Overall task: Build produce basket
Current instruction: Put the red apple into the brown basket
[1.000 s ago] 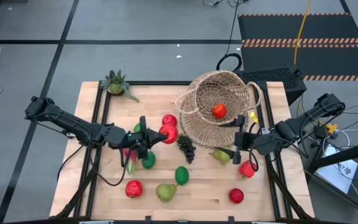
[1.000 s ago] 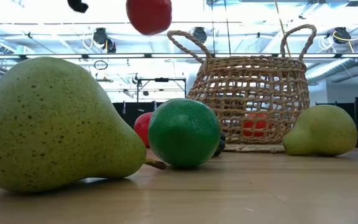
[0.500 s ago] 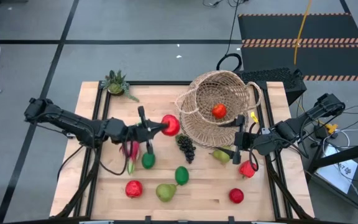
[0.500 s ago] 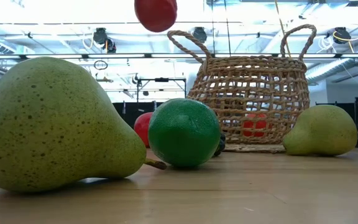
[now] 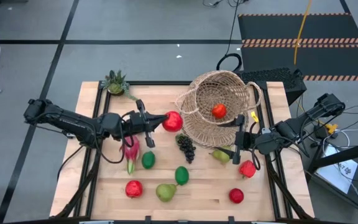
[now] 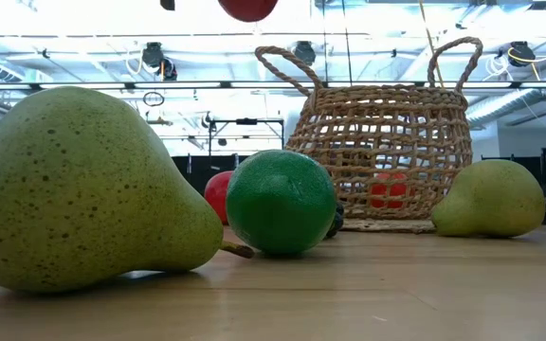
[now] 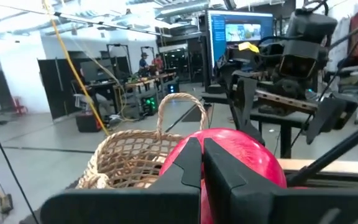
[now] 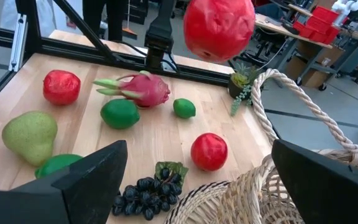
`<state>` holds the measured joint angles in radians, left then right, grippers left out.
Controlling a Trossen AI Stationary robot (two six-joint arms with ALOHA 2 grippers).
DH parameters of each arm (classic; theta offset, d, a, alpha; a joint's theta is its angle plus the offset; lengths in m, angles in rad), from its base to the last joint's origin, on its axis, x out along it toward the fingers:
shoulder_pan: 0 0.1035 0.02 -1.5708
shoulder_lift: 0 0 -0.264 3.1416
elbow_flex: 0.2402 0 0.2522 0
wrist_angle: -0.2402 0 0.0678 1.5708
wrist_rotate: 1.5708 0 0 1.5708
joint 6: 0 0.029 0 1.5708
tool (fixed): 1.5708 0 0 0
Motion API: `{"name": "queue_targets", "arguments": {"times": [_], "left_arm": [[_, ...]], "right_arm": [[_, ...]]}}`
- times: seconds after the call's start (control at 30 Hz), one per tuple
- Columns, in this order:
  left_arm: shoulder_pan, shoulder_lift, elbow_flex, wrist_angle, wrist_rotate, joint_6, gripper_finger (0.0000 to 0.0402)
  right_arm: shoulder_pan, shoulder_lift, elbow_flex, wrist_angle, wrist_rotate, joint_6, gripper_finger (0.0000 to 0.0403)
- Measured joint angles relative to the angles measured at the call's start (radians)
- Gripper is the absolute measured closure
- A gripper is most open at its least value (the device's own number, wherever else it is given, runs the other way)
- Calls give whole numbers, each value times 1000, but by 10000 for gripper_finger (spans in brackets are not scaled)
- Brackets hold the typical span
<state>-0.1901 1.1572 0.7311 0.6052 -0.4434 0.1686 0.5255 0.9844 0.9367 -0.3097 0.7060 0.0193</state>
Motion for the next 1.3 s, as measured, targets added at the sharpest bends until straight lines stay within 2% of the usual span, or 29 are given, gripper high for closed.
{"name": "queue_targets", "arguments": {"times": [0.23,0.47,0.57,0.8,0.97,1.3], "left_arm": [[0,0,0,0,0,24,401],[14,0,19,-23,0,56,401],[15,15,72,-66,-2,82,401],[32,148,286,-191,0,138,401],[76,292,484,-351,1,151,401],[161,543,856,-602,37,196,401]], "right_arm": [[0,0,0,-1,0,11,9],[51,0,0,-60,1,133,9],[96,0,0,-84,17,173,9],[170,0,-1,-103,164,164,16],[178,-9,-1,-84,207,100,68],[210,-91,-1,-154,207,82,223]]}}
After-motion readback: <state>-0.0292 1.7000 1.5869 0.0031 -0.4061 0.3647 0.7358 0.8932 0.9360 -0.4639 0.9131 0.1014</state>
